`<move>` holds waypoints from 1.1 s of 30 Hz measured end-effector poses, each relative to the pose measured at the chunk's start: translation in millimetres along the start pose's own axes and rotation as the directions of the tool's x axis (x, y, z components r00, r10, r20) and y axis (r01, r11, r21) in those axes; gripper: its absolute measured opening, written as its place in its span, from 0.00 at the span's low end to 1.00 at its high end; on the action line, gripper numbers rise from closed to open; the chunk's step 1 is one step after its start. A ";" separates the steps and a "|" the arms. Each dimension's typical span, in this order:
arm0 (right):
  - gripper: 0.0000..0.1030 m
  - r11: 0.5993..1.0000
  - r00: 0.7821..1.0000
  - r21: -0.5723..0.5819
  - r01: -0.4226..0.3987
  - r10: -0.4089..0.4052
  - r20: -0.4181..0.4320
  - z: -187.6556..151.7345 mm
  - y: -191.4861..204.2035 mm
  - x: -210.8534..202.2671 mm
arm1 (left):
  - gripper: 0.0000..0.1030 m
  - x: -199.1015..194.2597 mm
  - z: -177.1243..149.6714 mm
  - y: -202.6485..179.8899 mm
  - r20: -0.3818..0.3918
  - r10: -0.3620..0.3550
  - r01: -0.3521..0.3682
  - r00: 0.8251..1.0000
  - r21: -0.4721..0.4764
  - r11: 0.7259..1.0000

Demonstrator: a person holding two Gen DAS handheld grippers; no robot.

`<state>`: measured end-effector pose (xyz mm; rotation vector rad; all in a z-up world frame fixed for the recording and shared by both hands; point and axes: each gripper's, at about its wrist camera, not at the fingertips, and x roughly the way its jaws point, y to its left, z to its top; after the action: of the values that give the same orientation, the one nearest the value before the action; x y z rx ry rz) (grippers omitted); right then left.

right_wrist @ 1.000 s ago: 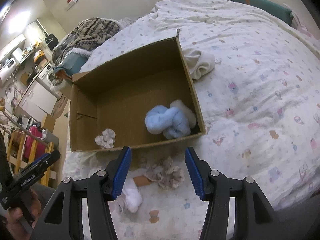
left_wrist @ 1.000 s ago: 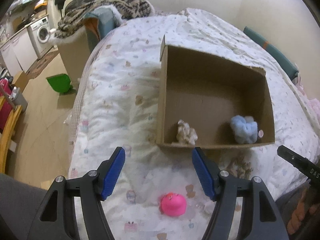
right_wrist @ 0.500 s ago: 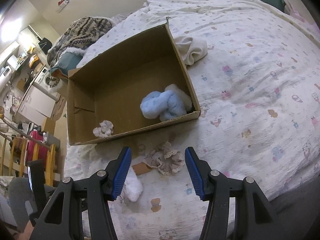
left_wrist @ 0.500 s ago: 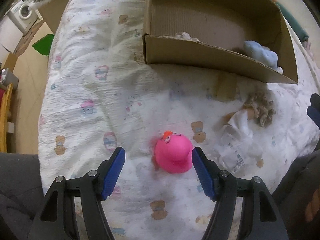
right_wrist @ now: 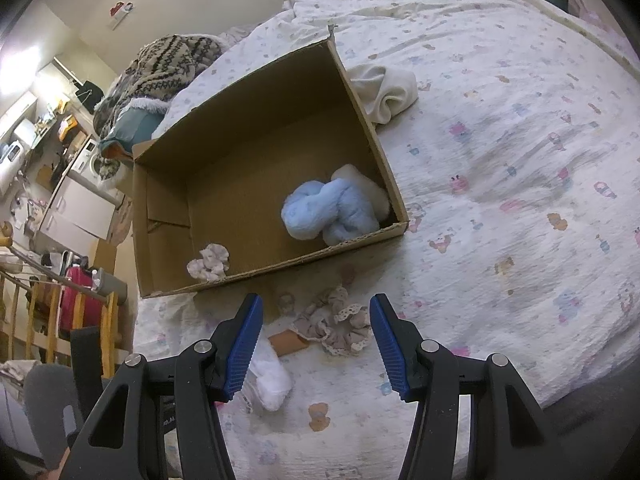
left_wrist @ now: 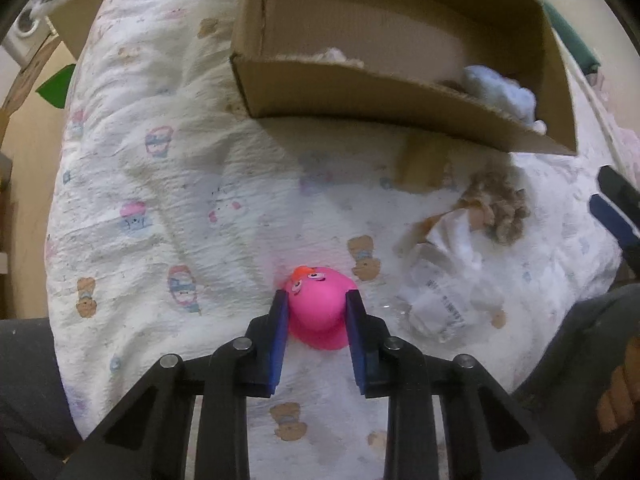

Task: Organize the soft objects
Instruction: 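Grasp the brown lace scrunchie with the right tool while left holds duck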

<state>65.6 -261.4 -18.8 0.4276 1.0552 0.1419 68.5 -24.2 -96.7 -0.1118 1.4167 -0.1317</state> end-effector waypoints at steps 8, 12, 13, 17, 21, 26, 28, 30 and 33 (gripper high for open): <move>0.56 1.000 1.000 0.022 -0.008 0.008 -0.003 1.2 -4.8 -0.8 | 0.24 -41.3 6.3 12.4 0.133 0.024 -0.024 0.991 0.002 1.000; 0.56 0.995 0.999 0.099 -0.026 0.028 -0.021 2.5 -19.7 2.7 | 0.24 -56.1 9.3 20.4 0.193 0.052 -0.047 0.980 -0.032 0.998; 0.56 0.992 0.999 0.121 -0.027 0.031 -0.030 2.6 -24.2 5.1 | 0.24 -59.1 9.4 22.3 0.203 0.053 -0.045 0.978 -0.044 0.998; 0.56 0.981 0.996 0.193 -0.003 0.020 -0.086 1.1 -39.8 18.6 | 0.24 -63.8 12.1 32.6 0.220 0.054 -0.038 0.974 -0.076 0.996; 0.56 0.980 0.984 0.197 0.021 0.015 -0.176 -0.1 -41.8 42.5 | 0.24 -64.2 14.5 34.0 0.227 0.047 -0.027 0.973 -0.089 0.996; 0.56 0.995 0.965 0.081 0.055 -0.032 -0.262 1.5 -20.9 74.2 | 0.24 -59.4 17.0 29.7 0.227 0.037 -0.017 0.973 -0.091 0.996; 0.56 0.997 0.950 0.040 0.070 -0.055 -0.306 -2.1 -13.6 89.3 | 0.24 -58.8 16.6 29.4 0.228 0.041 -0.022 0.973 -0.088 0.996; 0.56 0.994 0.938 -0.012 0.112 -0.110 -0.329 -6.6 -9.2 101.1 | 0.24 -57.9 16.4 29.4 0.222 0.040 -0.021 0.974 -0.087 0.996; 0.56 0.988 0.932 -0.066 0.140 -0.153 -0.329 -7.7 -4.7 108.0 | 0.24 -56.5 15.8 28.5 0.217 0.044 -0.027 0.975 -0.081 0.996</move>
<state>111.8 -229.6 -111.6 0.2902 1.4121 0.1046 76.5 12.9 -43.6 -0.1601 1.2033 -0.0335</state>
